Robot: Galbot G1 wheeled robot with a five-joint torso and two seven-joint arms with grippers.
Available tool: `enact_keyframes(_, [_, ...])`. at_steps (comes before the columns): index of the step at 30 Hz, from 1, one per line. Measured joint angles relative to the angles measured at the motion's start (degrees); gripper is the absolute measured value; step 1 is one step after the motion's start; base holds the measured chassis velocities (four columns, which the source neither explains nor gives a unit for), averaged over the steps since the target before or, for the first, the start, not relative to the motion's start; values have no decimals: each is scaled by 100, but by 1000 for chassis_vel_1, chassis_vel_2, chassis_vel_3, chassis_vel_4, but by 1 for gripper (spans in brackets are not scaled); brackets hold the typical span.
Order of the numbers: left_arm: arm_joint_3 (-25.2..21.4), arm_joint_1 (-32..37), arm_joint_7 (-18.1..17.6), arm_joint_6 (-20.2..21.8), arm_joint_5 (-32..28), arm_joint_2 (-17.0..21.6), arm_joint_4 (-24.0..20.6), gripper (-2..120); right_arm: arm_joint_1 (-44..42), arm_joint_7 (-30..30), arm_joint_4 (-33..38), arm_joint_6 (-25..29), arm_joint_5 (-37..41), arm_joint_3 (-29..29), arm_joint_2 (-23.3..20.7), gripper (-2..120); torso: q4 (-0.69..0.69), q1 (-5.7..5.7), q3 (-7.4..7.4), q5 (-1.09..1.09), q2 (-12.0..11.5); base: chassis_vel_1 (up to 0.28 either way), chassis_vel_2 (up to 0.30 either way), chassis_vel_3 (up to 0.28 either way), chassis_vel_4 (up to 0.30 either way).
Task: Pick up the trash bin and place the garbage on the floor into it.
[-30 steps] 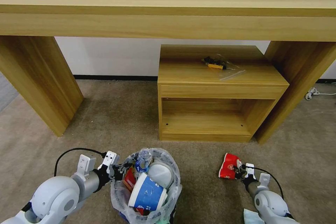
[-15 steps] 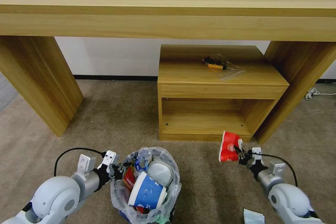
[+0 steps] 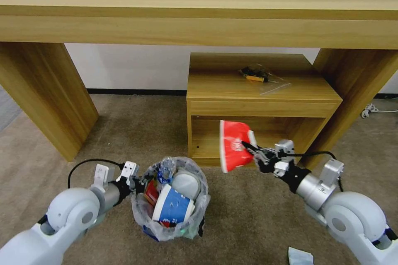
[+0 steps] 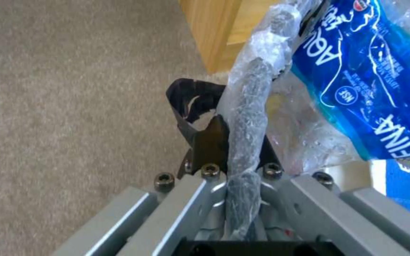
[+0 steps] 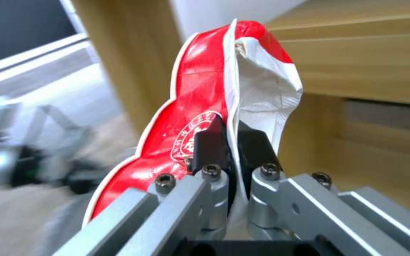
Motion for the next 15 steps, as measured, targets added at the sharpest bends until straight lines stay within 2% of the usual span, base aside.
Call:
enact_keyframes(3, [142, -206, 0, 0, -51, 20, 76, 0, 193, 3, 39, -93, 191, -252, -82, 0, -1, 0, 0, 0, 0, 0, 0, 0, 0])
enact_keyframes(9, [765, -827, -40, 0, -108, -10, 353, 0, 1090, -114, -71, -302, 558, -957, -267, 0, 0, 0, 0, 1, 0, 0, 0, 0, 0])
enact_keyframes(15, [1148, -1242, -175, 0, -254, -83, 489, 0, 1725, 87, -266, -673, 799, -1703, -342, 0, -1, 0, 0, 0, 0, 0, 0, 0, 0])
